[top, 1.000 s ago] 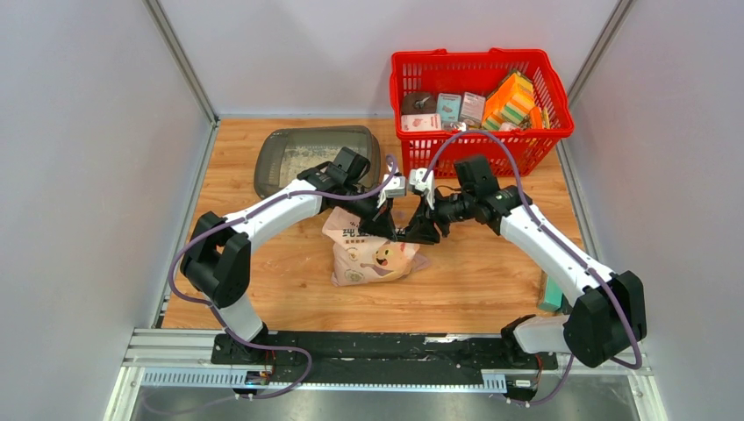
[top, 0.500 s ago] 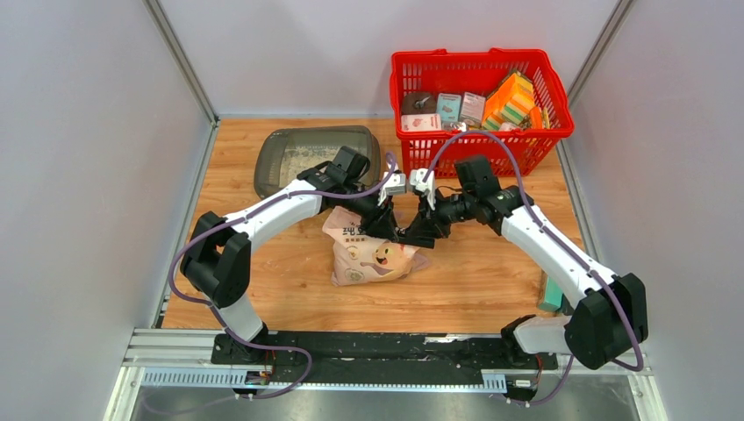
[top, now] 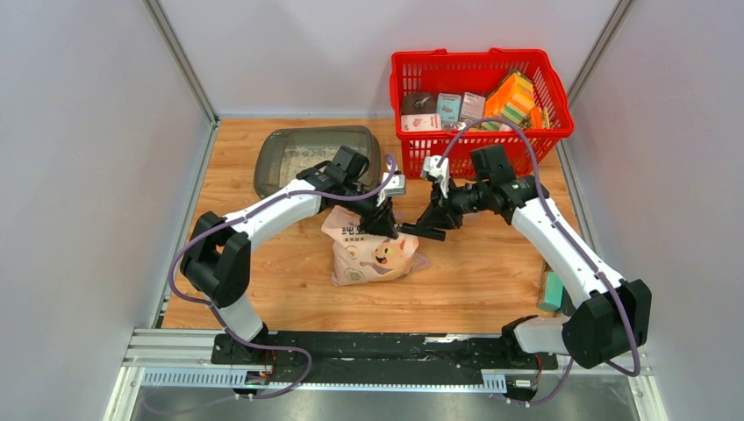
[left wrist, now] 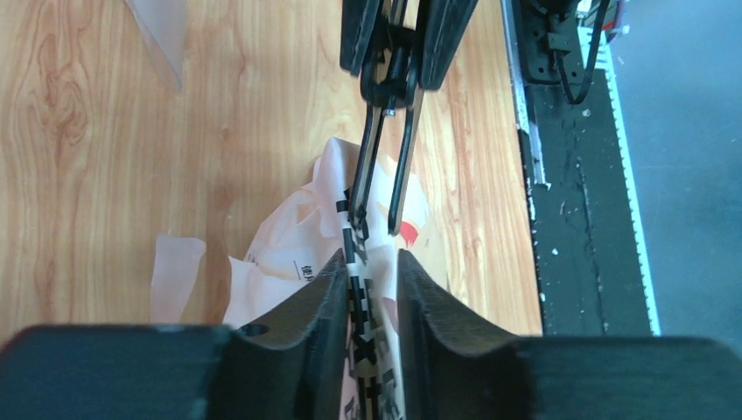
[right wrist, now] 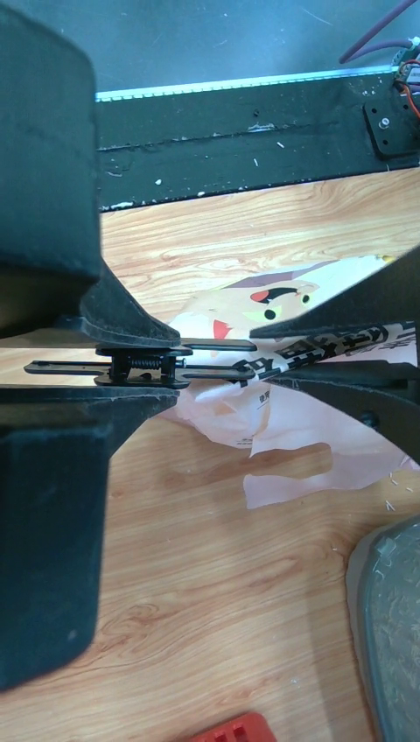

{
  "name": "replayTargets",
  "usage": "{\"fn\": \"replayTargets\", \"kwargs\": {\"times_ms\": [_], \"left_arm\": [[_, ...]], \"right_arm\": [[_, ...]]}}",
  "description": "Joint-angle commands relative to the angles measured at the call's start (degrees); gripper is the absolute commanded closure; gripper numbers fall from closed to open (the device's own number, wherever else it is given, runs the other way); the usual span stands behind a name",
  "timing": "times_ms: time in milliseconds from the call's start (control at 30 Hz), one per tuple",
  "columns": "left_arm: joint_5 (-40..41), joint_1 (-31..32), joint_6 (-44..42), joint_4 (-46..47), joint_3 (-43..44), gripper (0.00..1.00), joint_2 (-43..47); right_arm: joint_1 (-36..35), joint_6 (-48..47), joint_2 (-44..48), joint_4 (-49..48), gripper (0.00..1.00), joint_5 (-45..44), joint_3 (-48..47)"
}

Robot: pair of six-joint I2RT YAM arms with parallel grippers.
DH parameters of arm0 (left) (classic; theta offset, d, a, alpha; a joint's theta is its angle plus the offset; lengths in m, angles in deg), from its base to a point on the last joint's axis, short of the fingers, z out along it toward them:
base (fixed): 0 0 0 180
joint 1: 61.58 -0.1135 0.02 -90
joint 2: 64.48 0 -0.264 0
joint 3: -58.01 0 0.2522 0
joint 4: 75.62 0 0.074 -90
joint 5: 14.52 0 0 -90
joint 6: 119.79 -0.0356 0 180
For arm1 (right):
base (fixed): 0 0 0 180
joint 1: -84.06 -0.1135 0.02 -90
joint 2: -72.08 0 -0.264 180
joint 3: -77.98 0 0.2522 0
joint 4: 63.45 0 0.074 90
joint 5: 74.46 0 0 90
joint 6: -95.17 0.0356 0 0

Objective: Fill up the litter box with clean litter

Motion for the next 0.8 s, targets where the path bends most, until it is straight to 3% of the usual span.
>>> {"fn": "replayTargets", "kwargs": {"times_ms": [0,300,467,767], "left_arm": [[-1.23,0.21,-2.49,-2.06,0.95,0.72,1.32],[-0.43,0.21,5.17,5.67,-1.86,0.94,1.76],[-0.52,0.29,5.08,6.03,-1.77,1.00,2.03],[-0.79,0.29,4.47,5.94,-2.12,1.00,2.47]], "right_arm": [[1.63,-3.12,1.48,1.12,1.00,-0.70,-4.47],[5.59,-9.61,2.71,6.48,1.00,1.49,-6.58],[5.59,-11.82,0.08,10.95,1.00,5.70,-8.95],[5.41,-16.21,-3.88,15.27,1.00,7.12,-10.80]]}}
